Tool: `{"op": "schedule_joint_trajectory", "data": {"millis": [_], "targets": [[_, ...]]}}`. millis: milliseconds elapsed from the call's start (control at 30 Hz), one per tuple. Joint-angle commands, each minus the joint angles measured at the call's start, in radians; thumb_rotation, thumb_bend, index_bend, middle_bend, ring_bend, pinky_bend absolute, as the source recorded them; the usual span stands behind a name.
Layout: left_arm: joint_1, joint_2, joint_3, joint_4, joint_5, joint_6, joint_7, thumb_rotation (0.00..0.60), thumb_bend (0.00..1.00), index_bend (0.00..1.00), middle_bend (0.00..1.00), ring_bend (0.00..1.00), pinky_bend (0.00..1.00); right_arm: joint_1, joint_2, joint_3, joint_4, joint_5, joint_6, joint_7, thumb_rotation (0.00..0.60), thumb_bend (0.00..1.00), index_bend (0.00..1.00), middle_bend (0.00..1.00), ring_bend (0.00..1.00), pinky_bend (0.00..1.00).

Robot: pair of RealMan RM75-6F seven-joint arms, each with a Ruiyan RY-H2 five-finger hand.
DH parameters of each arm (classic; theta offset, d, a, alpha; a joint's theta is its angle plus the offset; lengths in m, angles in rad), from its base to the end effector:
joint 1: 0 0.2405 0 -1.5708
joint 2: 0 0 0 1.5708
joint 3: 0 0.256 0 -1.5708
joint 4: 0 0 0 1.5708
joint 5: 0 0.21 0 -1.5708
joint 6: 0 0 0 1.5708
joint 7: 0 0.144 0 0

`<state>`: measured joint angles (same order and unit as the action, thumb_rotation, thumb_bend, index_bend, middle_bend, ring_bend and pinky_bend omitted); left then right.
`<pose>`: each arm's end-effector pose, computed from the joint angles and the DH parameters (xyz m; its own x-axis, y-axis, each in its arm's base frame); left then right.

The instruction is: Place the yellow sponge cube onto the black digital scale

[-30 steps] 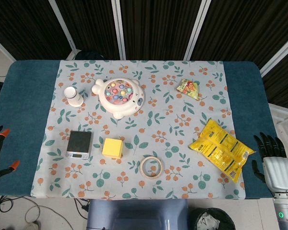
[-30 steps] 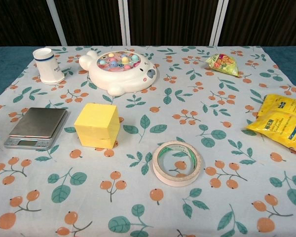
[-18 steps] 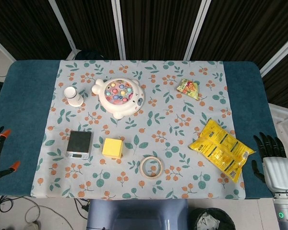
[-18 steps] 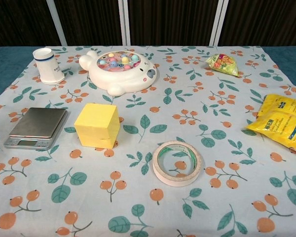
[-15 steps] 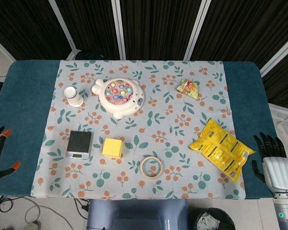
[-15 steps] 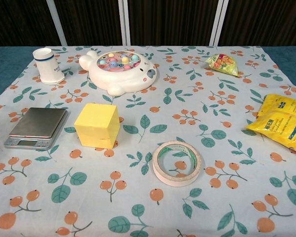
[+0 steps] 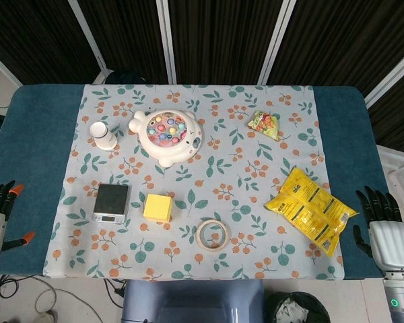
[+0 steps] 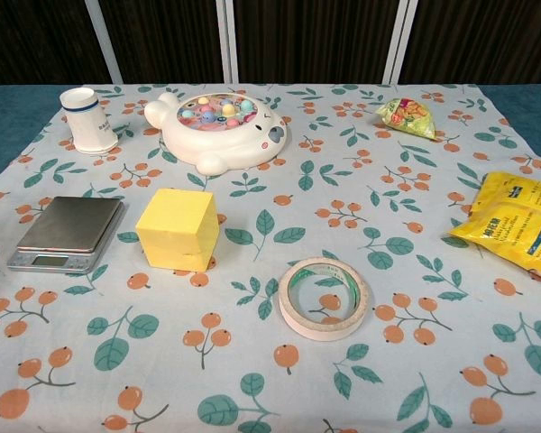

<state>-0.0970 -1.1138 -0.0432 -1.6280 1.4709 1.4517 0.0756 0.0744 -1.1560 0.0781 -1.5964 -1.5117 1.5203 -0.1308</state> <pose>-0.3122 0.1831 0.1555 0.4516 0.0389 0.8914 0.8920 0.0049 -0.4521 -0.3070 -0.1834 0.1567 0.4912 0.0567 0.8692 -0.8705 -0.0047 0.4922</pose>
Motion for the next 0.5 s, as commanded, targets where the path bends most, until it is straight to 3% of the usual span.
{"op": "schedule_joint_trajectory", "data": {"millis": [33, 267, 500], "targets": [[-0.017, 0.007, 0.008, -0.008, 0.016, -0.027, -0.021, 0.6, 0.07, 0.09, 0.02, 0.0, 0.08, 0.0, 0.0, 0.0, 0.0, 0.004, -0.002, 0.0, 0.6, 0.56, 0.0, 0.04, 0.04, 0.0], [-0.152, 0.085, 0.013, -0.129, 0.062, -0.237, -0.058, 0.6, 0.07, 0.07, 0.02, 0.0, 0.08, 0.002, -0.001, -0.001, -0.004, 0.005, -0.009, -0.003, 0.6, 0.56, 0.0, 0.04, 0.04, 0.0], [-0.309, 0.091, -0.04, -0.23, -0.059, -0.468, 0.048, 0.6, 0.07, 0.07, 0.02, 0.0, 0.07, 0.001, -0.001, 0.0, -0.007, 0.007, -0.007, -0.005, 0.6, 0.56, 0.0, 0.04, 0.04, 0.0]]}}
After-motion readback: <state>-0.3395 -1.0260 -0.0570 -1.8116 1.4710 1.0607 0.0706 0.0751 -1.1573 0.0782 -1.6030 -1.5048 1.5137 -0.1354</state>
